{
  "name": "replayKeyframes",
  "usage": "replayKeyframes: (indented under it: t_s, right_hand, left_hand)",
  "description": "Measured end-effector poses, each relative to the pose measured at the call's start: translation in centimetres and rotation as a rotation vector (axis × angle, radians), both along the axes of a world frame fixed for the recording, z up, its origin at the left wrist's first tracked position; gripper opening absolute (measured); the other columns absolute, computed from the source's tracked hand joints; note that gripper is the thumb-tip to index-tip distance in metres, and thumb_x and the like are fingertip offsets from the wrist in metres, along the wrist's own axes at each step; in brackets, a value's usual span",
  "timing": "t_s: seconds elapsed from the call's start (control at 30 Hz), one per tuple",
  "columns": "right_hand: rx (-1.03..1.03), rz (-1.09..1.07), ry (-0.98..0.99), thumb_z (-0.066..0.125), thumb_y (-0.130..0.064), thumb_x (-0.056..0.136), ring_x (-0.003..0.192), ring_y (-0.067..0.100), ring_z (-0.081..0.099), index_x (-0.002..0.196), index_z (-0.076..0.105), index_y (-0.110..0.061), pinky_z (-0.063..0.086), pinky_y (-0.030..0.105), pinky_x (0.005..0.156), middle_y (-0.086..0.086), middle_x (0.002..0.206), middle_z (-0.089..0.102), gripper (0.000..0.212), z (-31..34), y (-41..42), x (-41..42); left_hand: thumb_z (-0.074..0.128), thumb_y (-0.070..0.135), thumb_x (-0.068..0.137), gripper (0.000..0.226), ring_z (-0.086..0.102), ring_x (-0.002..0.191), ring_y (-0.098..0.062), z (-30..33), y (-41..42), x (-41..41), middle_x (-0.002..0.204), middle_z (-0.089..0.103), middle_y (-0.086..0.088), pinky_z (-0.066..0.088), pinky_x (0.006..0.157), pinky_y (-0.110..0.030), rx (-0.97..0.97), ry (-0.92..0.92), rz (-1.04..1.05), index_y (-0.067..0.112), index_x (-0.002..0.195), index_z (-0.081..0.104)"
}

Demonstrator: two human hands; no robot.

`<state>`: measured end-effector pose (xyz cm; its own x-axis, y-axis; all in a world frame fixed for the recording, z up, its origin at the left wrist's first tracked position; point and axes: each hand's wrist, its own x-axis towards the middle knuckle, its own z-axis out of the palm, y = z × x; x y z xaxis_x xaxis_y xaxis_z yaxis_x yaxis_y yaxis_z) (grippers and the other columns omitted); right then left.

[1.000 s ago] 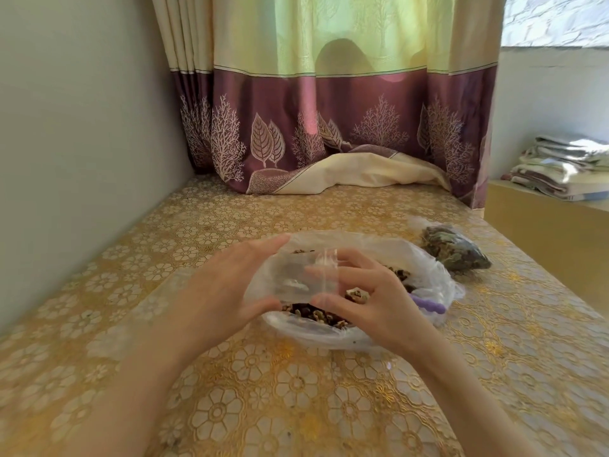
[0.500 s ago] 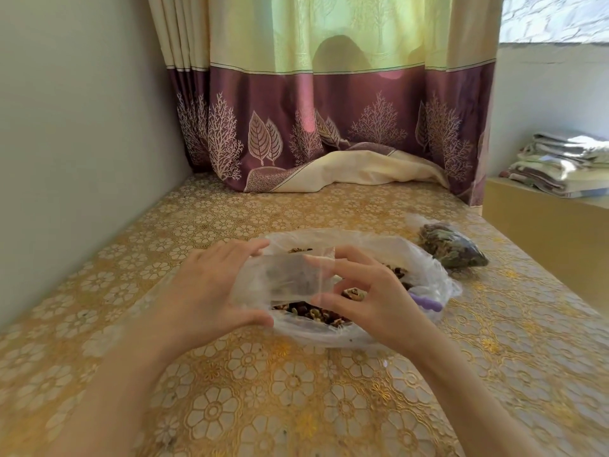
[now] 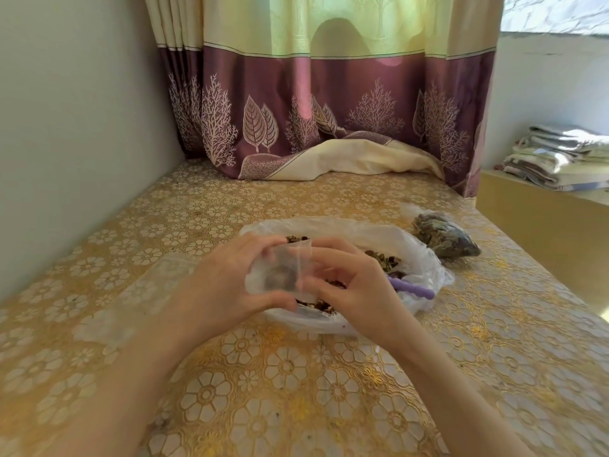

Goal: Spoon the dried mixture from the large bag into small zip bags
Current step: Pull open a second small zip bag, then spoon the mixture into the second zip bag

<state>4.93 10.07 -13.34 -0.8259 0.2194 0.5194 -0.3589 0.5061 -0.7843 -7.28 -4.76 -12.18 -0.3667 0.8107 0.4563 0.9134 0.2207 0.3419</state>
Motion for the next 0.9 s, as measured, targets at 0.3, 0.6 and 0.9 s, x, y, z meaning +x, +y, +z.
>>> replayKeyframes:
  t_s: [0.3,0.6,0.9]
  right_hand:
    - [-0.004,-0.658,0.008,0.066,-0.007,0.087,0.057,0.003,0.054,0.088,0.067,-0.015,0.050,0.015,0.056,0.008,0.072,0.060,0.008,0.3,5.5,2.1]
    - [0.219,-0.903,-0.567,0.059,-0.067,0.075,0.065,0.008,0.053,0.102,0.046,-0.020,0.035,0.026,0.050,-0.007,0.076,0.054,0.057,-2.4,7.5,5.6]
    - [0.192,-0.904,-0.317,0.068,-0.045,0.082,0.054,0.017,0.062,0.097,0.058,-0.024,0.050,0.032,0.050,0.002,0.068,0.067,0.028,-1.7,7.1,5.9]
  left_hand:
    - [0.055,0.068,0.058,0.071,0.043,0.085,0.010,-0.4,-0.7,-0.9,0.091,0.050,0.022,0.032,0.074,-0.013,0.201,-0.126,0.155,0.029,0.117,0.049]
    - [0.056,0.072,0.064,0.054,0.046,0.091,0.006,-1.2,-0.7,-1.5,0.095,0.052,0.022,0.038,0.080,-0.028,0.317,-0.226,0.227,0.034,0.103,0.050]
    - [0.056,0.069,0.062,0.066,0.053,0.091,-0.007,-1.3,-0.8,-2.0,0.098,0.057,0.014,0.040,0.076,-0.027,0.347,-0.253,0.274,0.025,0.112,0.055]
